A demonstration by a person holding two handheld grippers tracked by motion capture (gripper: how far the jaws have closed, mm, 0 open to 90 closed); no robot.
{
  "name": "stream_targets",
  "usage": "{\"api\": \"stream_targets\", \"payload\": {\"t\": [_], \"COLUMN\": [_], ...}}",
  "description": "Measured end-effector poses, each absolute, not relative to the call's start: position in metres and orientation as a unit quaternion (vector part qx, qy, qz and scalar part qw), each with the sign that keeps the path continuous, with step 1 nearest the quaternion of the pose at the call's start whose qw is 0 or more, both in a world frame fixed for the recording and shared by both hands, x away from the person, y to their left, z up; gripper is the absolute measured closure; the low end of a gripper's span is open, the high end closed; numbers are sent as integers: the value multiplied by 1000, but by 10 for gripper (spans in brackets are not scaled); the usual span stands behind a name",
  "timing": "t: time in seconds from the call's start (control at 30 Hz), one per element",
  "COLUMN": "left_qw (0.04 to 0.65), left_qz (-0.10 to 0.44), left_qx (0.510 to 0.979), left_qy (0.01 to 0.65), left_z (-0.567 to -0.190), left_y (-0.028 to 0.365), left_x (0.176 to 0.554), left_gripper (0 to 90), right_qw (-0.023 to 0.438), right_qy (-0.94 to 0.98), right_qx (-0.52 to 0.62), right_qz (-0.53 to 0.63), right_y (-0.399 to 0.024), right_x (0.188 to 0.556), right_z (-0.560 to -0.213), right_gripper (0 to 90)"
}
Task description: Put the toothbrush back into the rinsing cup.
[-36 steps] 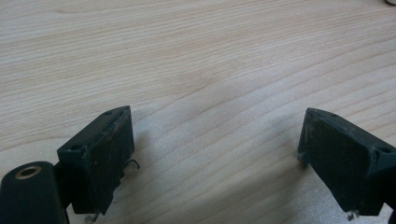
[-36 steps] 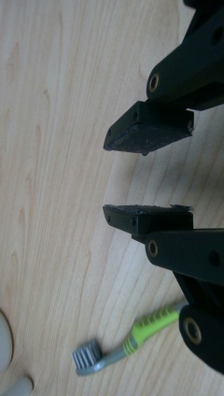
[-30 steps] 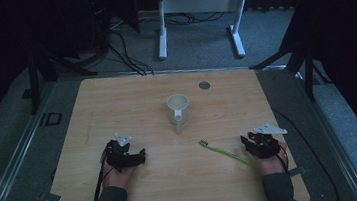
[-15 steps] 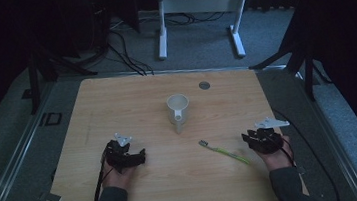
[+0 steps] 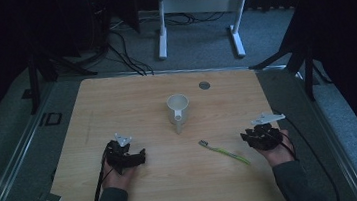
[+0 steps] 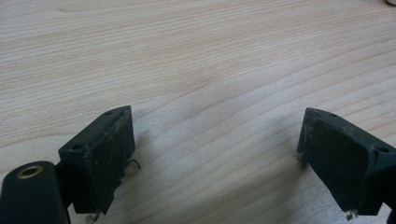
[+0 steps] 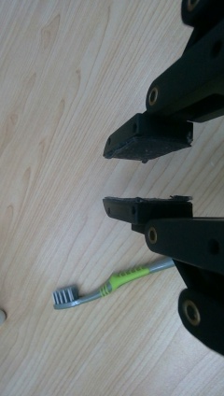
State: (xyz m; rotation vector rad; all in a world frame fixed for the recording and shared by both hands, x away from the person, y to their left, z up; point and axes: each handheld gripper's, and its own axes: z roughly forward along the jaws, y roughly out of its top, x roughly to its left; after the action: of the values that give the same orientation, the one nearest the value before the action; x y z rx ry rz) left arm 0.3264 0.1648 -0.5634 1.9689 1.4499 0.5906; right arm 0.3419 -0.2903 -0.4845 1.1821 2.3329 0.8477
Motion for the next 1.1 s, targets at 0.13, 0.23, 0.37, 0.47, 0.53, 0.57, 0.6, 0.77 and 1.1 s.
{"api": "stream_targets", "payload": {"t": [0.13,0.23,0.37,0.47,0.53,0.57,0.6,0.77,1.1], "left_qw": [308,307,307,307,307,307,307,307,307], "left_qz": [223,223,223,223,223,223,223,223,223], "left_qx": [745,745,745,745,745,745,745,745,745], "left_qy": [548,548,548,548,548,548,548,548,548], "left_z": [-563,-563,-563,-563,-563,-563,-563,-563,-563], "left_y": [165,165,165,165,165,165,165,165,164], "left_x": [326,326,326,326,326,326,326,326,326], "left_gripper": [116,116,116,117,117,117,117,117,117], "right_qw": [190,188,177,173,170,170,169,168,159], "right_qy": [843,850,857,864,867,868,869,875,885], "right_qx": [411,404,397,392,388,386,386,376,368], "right_qz": [290,281,277,267,263,261,259,252,237], "right_y": [-287,-284,-282,-279,-277,-276,-275,-271,-266], "right_x": [345,347,349,351,352,353,354,358,364], "right_z": [-481,-478,-475,-474,-473,-472,-472,-470,-472], "right_gripper": [695,696,705,708,708,708,708,708,700]}}
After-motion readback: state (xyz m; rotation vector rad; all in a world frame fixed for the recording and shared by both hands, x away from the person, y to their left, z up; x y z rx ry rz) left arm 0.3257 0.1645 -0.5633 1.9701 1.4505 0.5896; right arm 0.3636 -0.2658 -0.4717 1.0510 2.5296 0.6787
